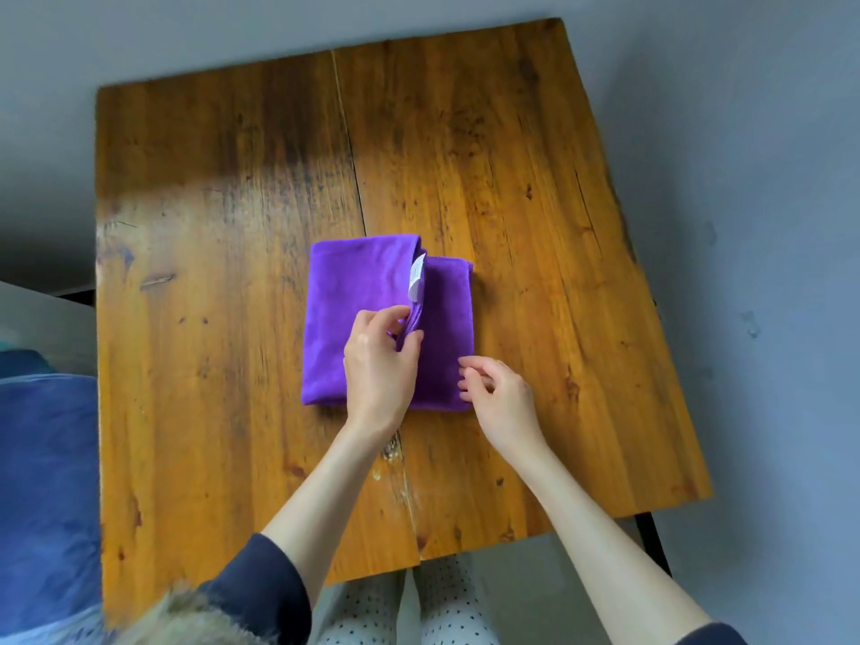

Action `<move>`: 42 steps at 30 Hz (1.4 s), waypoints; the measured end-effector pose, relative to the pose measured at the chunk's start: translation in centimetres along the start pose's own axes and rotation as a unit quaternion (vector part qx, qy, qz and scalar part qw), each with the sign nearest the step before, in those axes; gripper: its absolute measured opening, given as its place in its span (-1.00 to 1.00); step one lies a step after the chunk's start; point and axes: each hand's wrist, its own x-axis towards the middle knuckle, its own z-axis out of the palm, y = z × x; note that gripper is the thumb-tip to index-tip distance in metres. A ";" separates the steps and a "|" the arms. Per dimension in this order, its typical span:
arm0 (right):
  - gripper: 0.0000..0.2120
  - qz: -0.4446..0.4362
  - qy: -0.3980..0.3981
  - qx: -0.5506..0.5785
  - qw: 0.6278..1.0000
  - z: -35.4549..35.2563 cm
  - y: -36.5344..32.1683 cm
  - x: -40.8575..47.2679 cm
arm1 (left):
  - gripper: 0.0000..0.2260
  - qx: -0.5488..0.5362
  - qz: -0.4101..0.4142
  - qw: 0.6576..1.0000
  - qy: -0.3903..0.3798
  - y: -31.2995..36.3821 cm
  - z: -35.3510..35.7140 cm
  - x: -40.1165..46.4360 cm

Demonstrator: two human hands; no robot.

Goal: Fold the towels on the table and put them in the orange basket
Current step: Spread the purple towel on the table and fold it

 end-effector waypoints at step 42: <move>-0.65 0.103 0.022 0.071 0.992 -1.8 -6.8 11.1 | -0.82 0.191 0.232 0.943 -0.144 -2.7 2.2 -5.0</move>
